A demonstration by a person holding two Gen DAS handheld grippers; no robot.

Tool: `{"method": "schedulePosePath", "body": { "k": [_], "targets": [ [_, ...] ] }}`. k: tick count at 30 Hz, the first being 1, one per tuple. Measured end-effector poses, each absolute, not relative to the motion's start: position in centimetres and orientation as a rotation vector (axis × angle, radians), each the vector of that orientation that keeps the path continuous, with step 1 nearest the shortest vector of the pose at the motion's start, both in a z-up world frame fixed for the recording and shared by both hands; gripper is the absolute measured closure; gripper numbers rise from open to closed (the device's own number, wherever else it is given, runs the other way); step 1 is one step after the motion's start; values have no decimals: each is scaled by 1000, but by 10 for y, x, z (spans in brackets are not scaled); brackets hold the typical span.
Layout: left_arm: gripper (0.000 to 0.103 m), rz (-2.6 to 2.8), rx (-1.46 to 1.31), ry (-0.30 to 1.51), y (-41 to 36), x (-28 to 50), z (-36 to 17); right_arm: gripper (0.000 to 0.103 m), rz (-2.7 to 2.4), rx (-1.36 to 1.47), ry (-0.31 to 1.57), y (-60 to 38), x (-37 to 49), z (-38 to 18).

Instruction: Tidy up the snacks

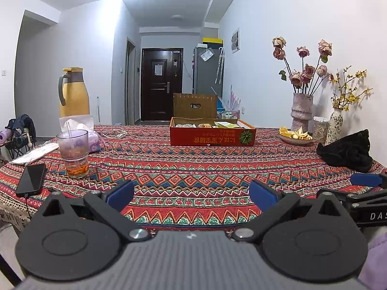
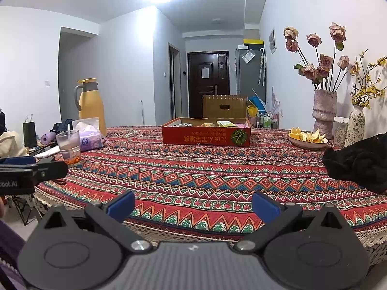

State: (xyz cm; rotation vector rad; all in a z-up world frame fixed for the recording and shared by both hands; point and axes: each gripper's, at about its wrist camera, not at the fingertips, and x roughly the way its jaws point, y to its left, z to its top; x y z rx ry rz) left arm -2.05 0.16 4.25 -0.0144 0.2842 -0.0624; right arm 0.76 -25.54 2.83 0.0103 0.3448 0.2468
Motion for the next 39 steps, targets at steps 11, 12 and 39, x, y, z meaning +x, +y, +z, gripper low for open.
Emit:
{"method": "schedulePosePath", "body": {
  "k": [11, 12, 39],
  "targets": [
    [0, -62, -15, 282, 1, -21, 42, 0, 247, 16, 350, -255, 8, 28],
    [0, -62, -15, 282, 1, -21, 42, 0, 246, 16, 350, -255, 8, 28],
    [0, -62, -15, 283, 1, -21, 42, 0, 243, 23, 352, -257, 8, 26]
  ]
}}
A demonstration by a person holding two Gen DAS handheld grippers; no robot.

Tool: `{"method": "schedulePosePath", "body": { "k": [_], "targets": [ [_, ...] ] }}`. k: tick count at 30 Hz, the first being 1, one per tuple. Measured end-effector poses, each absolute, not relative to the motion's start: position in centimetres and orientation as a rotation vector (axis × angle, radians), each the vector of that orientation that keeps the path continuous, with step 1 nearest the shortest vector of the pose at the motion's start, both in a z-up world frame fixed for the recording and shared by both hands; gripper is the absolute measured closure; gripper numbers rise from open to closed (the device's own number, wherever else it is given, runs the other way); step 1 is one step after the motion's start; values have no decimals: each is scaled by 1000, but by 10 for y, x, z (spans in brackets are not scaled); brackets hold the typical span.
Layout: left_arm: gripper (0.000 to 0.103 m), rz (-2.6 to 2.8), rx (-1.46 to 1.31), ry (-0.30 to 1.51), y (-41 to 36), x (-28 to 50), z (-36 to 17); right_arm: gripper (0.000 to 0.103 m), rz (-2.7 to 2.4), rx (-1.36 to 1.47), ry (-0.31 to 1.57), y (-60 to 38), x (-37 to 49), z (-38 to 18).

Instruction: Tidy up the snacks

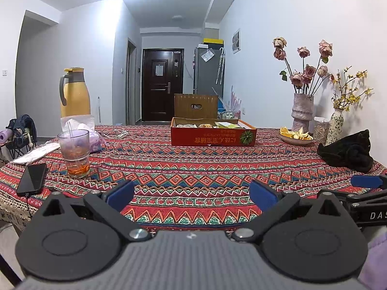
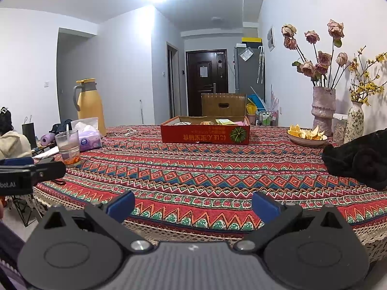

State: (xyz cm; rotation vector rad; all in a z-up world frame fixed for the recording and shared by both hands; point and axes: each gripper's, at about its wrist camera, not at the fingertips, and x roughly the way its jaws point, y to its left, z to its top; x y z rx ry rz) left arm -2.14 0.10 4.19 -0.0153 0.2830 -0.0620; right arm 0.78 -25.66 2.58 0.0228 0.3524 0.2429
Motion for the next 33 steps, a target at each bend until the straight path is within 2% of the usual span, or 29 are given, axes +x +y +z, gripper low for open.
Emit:
{"method": "schedulePosePath", "body": {
  "k": [33],
  "targets": [
    [0, -61, -4, 272, 0, -23, 43, 0, 250, 19, 352, -256, 10, 27]
  ]
}}
